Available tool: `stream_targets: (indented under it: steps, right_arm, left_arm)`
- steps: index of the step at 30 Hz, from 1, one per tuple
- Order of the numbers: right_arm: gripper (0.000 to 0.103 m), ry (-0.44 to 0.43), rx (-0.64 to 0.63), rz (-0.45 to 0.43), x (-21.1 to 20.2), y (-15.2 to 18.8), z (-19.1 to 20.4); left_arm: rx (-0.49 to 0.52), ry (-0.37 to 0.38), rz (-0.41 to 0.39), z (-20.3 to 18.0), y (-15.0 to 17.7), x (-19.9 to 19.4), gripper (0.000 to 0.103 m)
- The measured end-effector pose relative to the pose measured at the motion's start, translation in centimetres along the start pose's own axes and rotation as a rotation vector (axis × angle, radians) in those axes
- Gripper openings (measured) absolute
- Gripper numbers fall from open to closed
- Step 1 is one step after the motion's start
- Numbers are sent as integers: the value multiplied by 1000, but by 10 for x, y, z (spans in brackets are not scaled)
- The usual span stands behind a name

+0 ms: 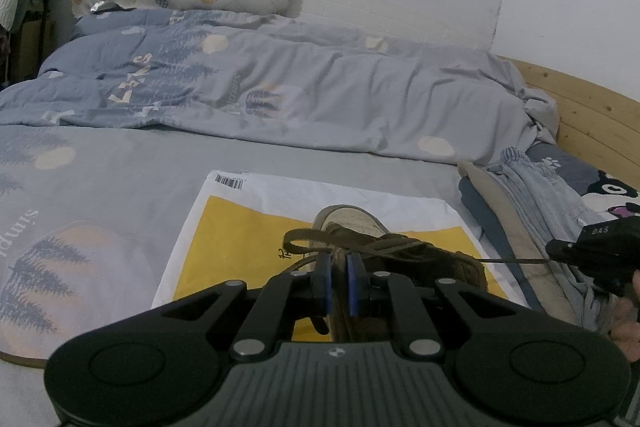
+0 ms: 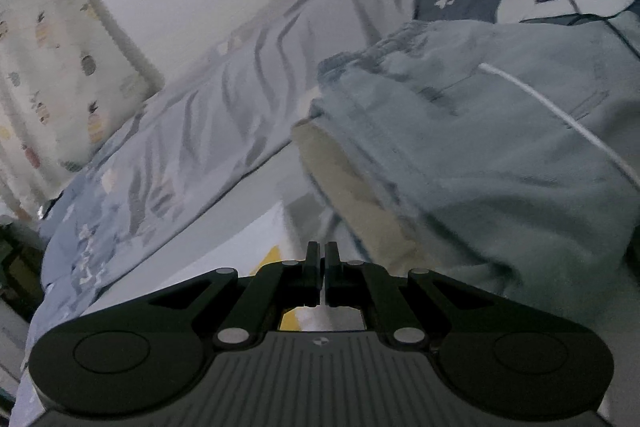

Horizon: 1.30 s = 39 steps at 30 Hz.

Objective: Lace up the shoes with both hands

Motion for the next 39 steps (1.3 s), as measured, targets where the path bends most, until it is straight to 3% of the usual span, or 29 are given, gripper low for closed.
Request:
stream_targets:
  steps: [24, 39]
  right_arm:
    - [0, 130, -17, -98, -20, -27, -38]
    - [0, 135, -28, -66, -21, -26, -45]
  left_arm:
    - [-26, -19, -3, 0, 1, 2, 8]
    - [-56, -20, -7, 4, 1, 4, 9]
Point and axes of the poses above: each gripper's, at about its wrist camera, not at the fingertips, and x roughly the way its jaws point, z to its left, y to its underside, the point moved 3 cm from there along x, roughly the way its jaws point, and after that the axes turned 4 degrees about -x, right-handed, at the moved point
